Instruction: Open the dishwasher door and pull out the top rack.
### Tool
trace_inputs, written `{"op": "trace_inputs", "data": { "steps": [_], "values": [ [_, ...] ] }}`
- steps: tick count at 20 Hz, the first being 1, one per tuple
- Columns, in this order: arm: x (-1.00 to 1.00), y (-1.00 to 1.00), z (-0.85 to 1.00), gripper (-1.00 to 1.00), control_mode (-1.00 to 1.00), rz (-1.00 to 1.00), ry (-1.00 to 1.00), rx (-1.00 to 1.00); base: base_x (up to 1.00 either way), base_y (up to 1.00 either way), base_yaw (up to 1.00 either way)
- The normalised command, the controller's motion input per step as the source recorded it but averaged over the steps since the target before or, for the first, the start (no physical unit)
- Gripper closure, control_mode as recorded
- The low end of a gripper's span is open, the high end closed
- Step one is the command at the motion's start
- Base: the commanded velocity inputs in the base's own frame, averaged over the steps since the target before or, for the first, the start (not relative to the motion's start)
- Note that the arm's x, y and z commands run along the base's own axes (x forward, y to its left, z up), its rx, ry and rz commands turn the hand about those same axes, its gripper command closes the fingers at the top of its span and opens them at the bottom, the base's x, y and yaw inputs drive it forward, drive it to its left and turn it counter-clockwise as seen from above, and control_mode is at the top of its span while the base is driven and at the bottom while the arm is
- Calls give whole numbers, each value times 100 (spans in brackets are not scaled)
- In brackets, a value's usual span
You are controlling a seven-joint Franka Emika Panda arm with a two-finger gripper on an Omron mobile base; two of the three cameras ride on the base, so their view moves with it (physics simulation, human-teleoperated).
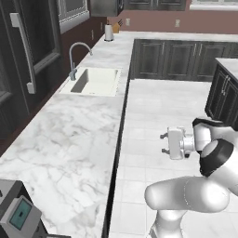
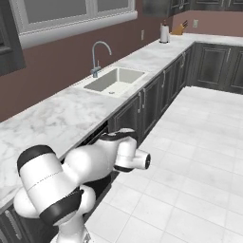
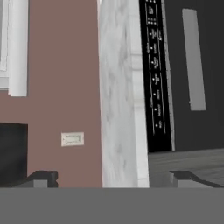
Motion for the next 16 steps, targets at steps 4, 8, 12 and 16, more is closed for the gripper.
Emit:
{"op": "trace_inputs", "data": {
  "steps": [4,8,12,16],
  "values": [
    [13,28,-32,-100,-100,-8,0,5,0,0,0],
    [16,22,-28,-100,-100,-4,0,3,0,0,0],
    [20,14,-26,-100,-100,0,0,1,0,0,0],
    [17,16,-24,-100,-100,0,0,0,0,0,0]
  ]
}}
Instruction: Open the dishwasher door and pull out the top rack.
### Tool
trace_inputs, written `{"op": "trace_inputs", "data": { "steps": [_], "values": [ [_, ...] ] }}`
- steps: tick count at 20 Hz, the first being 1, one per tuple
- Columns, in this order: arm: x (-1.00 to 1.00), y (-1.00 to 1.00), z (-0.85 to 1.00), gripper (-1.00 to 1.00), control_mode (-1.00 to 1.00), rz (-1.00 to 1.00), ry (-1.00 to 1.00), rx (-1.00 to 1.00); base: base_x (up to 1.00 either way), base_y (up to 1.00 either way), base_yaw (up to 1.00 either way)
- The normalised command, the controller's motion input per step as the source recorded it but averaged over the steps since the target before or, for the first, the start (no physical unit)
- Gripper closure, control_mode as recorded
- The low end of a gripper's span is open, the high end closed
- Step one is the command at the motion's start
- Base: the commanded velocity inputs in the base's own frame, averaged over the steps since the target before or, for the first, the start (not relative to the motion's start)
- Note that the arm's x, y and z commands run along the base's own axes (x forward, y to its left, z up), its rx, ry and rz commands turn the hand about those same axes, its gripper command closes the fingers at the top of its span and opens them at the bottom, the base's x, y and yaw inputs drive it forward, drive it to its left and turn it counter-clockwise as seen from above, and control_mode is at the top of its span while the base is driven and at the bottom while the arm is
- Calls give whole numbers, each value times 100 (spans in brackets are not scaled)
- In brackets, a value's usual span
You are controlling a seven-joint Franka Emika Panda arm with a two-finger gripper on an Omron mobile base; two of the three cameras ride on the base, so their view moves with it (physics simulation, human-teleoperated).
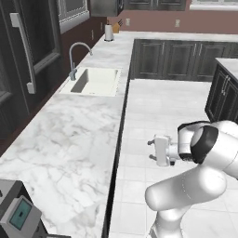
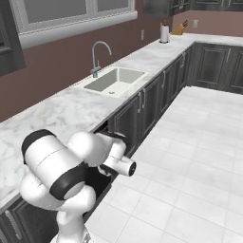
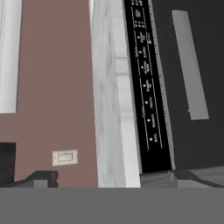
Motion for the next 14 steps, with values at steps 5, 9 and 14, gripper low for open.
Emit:
{"op": "trace_inputs", "data": {
  "steps": [5,9,14],
  "values": [
    [15,17,-22,-100,-100,0,-2,0,0,0,0],
    [17,19,-19,-100,-100,0,-5,0,0,0,0],
    [13,21,-15,-100,-100,0,-8,0,0,0,0]
  ]
}}
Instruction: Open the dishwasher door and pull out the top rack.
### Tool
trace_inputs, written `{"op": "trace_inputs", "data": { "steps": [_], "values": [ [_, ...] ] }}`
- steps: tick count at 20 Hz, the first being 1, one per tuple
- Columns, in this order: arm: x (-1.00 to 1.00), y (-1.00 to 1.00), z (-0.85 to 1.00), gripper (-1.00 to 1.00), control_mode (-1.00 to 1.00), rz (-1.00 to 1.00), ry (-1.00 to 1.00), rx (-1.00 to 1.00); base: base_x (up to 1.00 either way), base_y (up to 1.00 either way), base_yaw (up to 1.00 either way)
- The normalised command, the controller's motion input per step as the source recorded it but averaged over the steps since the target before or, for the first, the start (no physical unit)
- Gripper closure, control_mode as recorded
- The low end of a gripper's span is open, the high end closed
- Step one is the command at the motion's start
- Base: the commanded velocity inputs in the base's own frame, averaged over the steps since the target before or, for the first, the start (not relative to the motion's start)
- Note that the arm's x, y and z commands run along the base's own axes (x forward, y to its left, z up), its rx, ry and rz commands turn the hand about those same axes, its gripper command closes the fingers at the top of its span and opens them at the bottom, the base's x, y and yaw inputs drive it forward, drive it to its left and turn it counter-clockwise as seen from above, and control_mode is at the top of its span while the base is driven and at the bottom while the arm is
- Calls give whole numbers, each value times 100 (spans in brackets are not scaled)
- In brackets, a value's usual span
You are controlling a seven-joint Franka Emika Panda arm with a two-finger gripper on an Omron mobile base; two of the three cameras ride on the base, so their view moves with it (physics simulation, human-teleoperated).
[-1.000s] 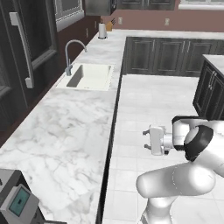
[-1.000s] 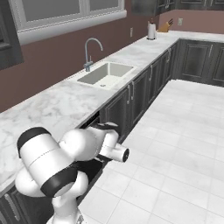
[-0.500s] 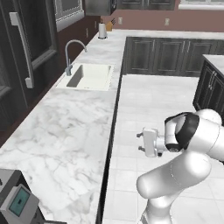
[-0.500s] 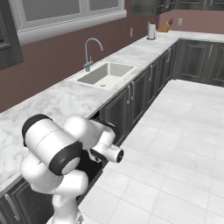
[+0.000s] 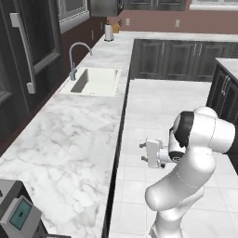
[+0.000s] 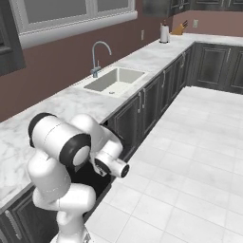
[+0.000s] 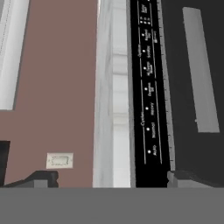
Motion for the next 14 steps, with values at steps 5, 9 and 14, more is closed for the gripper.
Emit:
{"op": "trace_inputs", "data": {
  "steps": [5,9,14],
  "values": [
    [11,19,-17,-100,-100,0,-8,0,0,0,0],
    [9,14,-16,-100,-100,0,-7,0,0,0,0],
    [11,11,-16,-100,-100,0,-5,0,0,0,0]
  ]
}}
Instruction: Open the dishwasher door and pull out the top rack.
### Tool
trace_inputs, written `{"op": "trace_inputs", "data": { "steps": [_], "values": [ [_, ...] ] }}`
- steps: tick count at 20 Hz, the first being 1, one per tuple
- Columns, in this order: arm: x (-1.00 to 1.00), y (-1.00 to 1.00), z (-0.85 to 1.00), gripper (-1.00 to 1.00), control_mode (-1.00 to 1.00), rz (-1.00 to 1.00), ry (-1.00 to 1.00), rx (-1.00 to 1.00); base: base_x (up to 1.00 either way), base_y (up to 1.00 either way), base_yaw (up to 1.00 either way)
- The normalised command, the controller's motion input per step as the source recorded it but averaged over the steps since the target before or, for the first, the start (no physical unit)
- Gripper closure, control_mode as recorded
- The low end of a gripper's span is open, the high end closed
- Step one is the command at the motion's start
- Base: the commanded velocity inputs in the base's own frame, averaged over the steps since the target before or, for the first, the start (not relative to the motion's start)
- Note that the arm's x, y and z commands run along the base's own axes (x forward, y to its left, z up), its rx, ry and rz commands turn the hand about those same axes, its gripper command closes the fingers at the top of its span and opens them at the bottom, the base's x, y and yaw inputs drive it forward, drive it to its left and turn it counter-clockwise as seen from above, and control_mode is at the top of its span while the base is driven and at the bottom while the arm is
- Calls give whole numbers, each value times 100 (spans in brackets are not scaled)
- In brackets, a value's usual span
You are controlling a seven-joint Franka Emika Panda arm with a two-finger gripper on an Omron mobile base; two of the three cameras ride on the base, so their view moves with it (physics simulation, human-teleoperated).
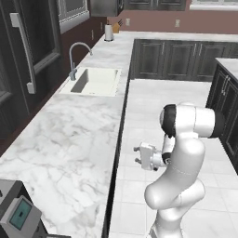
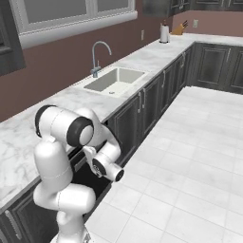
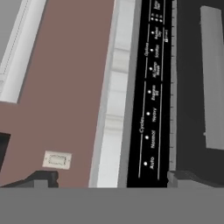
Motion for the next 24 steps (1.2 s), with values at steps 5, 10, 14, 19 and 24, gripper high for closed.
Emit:
{"op": "trace_inputs", "data": {
  "steps": [5,10,14,19,24],
  "values": [
    [14,10,-18,-100,-100,0,-3,0,0,0,0],
    [16,14,-19,-100,-100,0,-2,0,0,0,0],
    [20,14,-23,-100,-100,0,0,0,0,0,0],
    [25,13,-23,-100,-100,0,0,0,0,0,0],
    [29,12,-26,-100,-100,1,0,0,0,0,0]
  ]
}}
